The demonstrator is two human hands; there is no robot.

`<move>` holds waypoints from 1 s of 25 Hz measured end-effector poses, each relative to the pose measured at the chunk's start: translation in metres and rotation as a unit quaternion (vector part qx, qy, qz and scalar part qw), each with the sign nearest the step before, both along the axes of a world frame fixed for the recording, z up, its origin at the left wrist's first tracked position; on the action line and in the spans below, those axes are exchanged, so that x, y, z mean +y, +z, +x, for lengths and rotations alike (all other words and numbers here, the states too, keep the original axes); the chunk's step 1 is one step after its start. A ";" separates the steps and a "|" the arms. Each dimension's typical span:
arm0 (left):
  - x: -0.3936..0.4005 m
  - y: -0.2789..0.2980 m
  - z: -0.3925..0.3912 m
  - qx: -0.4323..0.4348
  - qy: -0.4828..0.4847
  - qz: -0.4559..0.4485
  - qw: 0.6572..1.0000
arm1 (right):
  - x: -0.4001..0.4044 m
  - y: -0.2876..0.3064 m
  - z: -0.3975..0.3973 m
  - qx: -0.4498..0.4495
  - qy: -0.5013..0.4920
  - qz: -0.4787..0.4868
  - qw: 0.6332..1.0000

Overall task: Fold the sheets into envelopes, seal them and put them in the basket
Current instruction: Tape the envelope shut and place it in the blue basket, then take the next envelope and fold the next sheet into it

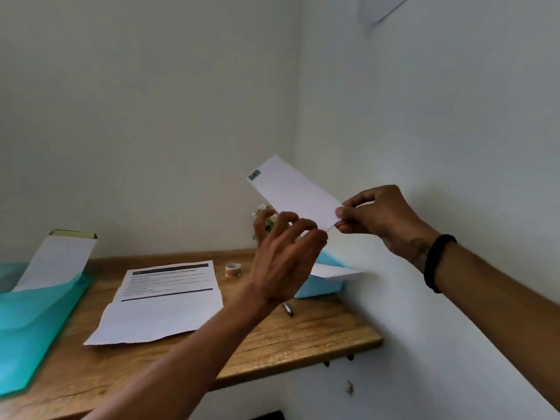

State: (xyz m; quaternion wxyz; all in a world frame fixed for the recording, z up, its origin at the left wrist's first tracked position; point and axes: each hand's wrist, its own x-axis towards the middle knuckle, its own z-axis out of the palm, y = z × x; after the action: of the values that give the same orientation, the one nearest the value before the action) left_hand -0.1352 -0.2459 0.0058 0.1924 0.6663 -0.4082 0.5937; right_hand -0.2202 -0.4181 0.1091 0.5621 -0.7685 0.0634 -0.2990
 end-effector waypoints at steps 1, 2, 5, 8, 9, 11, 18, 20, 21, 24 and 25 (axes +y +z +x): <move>-0.004 -0.003 -0.002 0.007 -0.001 -0.002 1.000 | -0.006 -0.009 -0.007 0.007 -0.004 0.034 0.999; -0.005 -0.007 -0.004 0.015 0.002 0.002 1.000 | -0.010 -0.019 -0.013 0.016 -0.008 0.060 0.998; -0.007 -0.020 -0.007 0.031 -0.005 0.017 0.999 | -0.022 -0.052 -0.022 0.037 -0.037 0.091 0.994; -0.010 -0.036 -0.008 0.065 -0.019 0.031 0.997 | -0.028 -0.076 -0.021 0.041 -0.066 0.043 0.996; -0.011 -0.040 -0.007 0.084 -0.019 0.037 0.996 | -0.031 -0.081 -0.020 0.046 -0.073 0.012 0.996; -0.015 -0.047 -0.006 0.123 -0.014 0.041 0.991 | -0.036 -0.088 -0.016 0.058 -0.082 -0.056 0.993; -0.027 -0.045 0.002 0.161 0.010 0.046 0.986 | -0.044 -0.098 -0.006 0.038 -0.175 -0.461 0.869; -0.027 -0.045 0.004 0.174 0.015 0.055 0.983 | -0.043 -0.099 -0.004 0.066 -0.207 -0.535 0.816; -0.026 -0.046 0.006 0.181 0.015 0.059 0.982 | -0.042 -0.099 -0.004 0.080 -0.216 -0.556 0.799; -0.024 -0.052 0.006 0.200 -0.005 0.071 0.977 | -0.038 -0.102 -0.004 0.107 -0.209 -0.587 0.775; -0.024 -0.054 0.004 0.203 -0.011 0.078 0.976 | -0.037 -0.102 -0.004 0.115 -0.207 -0.592 0.771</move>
State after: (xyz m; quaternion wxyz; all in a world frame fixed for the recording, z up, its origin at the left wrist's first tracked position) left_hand -0.1311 -0.2699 -0.0479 0.2251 0.7813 -0.4128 0.4104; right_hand -0.2240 -0.4547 0.0071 -0.0905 -0.9462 0.0955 -0.2957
